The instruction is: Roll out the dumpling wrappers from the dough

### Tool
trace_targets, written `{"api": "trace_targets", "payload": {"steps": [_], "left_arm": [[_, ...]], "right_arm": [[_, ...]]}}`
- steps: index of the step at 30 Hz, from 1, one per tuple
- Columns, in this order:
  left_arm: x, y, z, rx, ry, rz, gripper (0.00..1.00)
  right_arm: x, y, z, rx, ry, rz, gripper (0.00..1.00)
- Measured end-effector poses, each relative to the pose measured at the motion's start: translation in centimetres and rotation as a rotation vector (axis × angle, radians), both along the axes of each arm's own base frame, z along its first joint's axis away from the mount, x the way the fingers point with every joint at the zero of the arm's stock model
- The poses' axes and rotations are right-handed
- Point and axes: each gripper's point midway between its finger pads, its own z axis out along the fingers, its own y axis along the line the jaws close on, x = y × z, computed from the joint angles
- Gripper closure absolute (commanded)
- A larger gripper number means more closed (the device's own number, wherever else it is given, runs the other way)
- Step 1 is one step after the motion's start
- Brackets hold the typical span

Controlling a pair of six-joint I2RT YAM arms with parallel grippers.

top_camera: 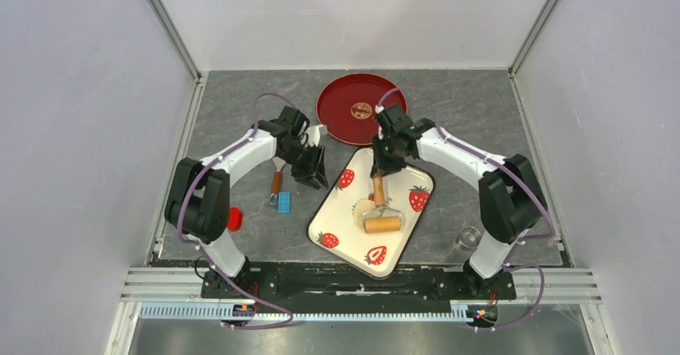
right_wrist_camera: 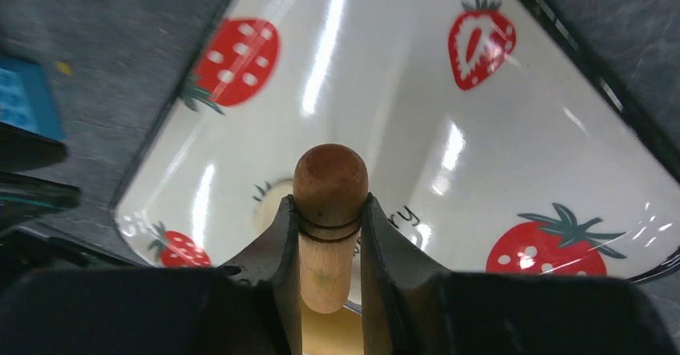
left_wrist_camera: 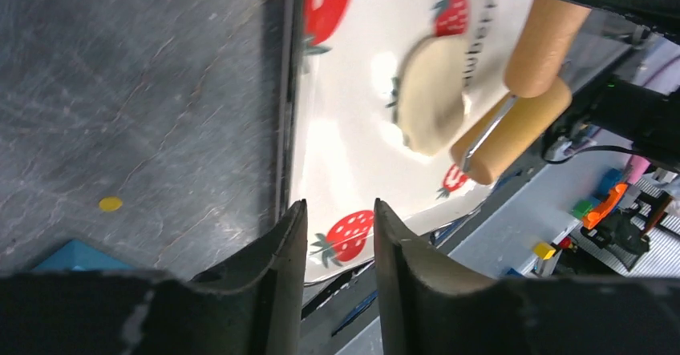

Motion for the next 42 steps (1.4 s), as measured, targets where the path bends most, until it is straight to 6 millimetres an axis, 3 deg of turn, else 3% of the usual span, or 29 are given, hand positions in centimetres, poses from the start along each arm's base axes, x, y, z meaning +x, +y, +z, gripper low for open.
{"api": "trace_targets", "payload": {"steps": [7,12,17,22,30,31,35,38,39,42], "left_arm": [[2.1,-3.4,6.1,-0.241,-0.16,-0.042,0.55],[3.2,-5.5,8.9,-0.385,-0.221,-0.061,0.55],[2.8,-7.4,10.2,-0.465,-0.245,-0.116,0.55],[1.4,-9.1,10.1,-0.488,-0.234,-0.178,0.56],[0.2,-9.4,9.2,-0.47,-0.205,-0.193,0.59],[0.2,-9.3,9.0,-0.462,-0.202,-0.189,0.62],[0.1,-8.9,8.4,-0.427,-0.192,-0.179,0.93],[0.1,-8.9,8.4,-0.427,-0.205,-0.194,0.98],[0.1,-8.8,8.3,-0.426,-0.207,-0.196,0.98],[0.3,-8.7,8.2,-0.413,-0.214,-0.189,0.98]], "right_arm": [[4.8,3.1,9.7,0.133,-0.199,-0.004,1.0],[5.9,4.1,13.5,0.191,-0.257,0.002,1.0],[5.5,4.3,14.1,0.204,-0.24,0.003,1.0],[5.0,4.2,14.2,0.203,-0.217,-0.003,1.0],[5.2,4.4,15.2,0.226,-0.221,-0.011,1.0],[5.2,4.5,15.3,0.23,-0.221,-0.011,1.0],[5.3,4.7,15.8,0.247,-0.223,-0.012,1.0],[5.2,4.7,16.0,0.258,-0.218,-0.009,1.0],[5.2,4.7,16.0,0.259,-0.213,-0.01,0.97],[5.2,4.6,16.0,0.265,-0.209,-0.012,0.62]]}}
